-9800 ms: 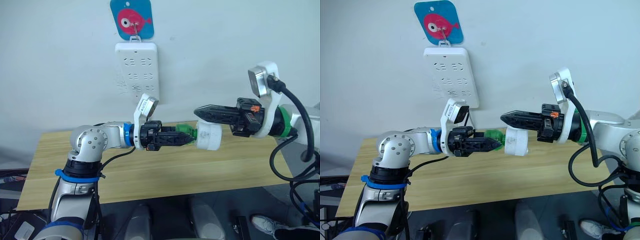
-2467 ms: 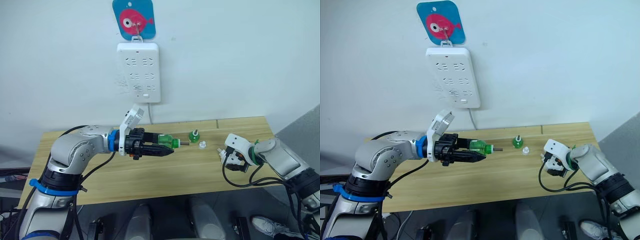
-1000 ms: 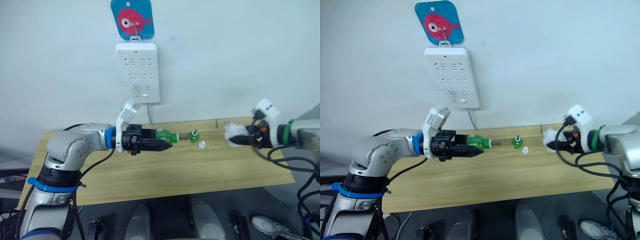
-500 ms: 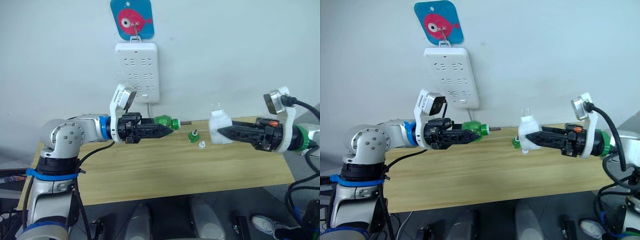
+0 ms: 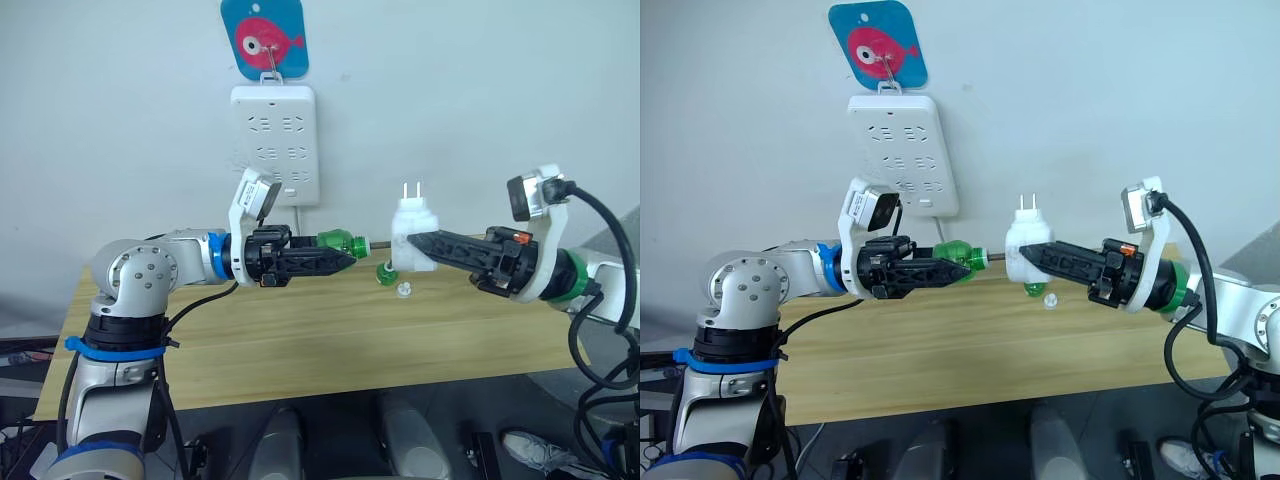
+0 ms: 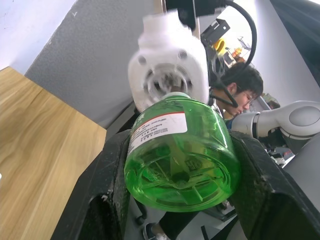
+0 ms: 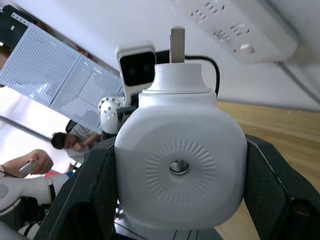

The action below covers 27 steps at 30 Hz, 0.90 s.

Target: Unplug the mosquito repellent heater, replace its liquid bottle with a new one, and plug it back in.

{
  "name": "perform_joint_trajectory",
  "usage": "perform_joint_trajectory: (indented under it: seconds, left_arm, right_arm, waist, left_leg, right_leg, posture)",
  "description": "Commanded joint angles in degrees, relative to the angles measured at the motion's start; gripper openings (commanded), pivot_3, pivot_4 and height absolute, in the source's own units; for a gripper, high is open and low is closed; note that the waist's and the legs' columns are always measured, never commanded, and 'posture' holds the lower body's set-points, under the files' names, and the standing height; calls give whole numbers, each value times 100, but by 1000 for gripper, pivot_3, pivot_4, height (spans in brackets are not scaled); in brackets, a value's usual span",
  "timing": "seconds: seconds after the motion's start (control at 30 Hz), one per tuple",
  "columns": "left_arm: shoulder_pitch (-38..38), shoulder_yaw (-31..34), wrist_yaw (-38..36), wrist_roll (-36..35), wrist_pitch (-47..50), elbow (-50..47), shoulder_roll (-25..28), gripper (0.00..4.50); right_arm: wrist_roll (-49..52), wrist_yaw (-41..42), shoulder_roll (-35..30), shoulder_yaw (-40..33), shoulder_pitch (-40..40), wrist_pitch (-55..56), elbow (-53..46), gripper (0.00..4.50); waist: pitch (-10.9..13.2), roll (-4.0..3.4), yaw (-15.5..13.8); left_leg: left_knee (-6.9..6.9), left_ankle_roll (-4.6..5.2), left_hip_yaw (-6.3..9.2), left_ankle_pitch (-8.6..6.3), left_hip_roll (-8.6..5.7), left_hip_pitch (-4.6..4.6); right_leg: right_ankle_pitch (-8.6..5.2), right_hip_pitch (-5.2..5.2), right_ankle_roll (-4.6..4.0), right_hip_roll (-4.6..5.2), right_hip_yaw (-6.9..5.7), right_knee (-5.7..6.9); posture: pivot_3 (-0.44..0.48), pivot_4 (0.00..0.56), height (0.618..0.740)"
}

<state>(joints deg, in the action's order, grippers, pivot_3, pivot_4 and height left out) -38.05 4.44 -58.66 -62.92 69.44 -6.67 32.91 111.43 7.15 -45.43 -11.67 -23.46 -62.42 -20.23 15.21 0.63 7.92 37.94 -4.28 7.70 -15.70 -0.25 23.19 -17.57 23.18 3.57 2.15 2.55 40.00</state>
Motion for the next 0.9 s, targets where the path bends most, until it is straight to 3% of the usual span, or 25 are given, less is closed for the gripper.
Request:
perform_joint_trajectory:
  seconds: [0.03, 0.9]
  left_arm:
    - [-111, 92, -126, -146, -44, -118, 42, 2296]
    - [-148, -172, -308, -14, -113, -226, -29, 2296]
  right_arm:
    - [157, 226, -102, -37, 9, 145, -253, 2947]
    - [157, 147, -25, 250, -114, 422, -376, 2947]
  waist:
    - [0, 0, 0]
    - [0, 0, -1]
  left_leg:
    - [0, 1, 0, -1, 0, 0]
    - [0, 2, 0, -1, 0, 0]
  right_leg:
    - [0, 0, 0, 0, 0, 1]
    - [0, 0, 0, 0, 0, 0]
  posture:
    - [-171, 226, 740]
    - [-176, 228, 740]
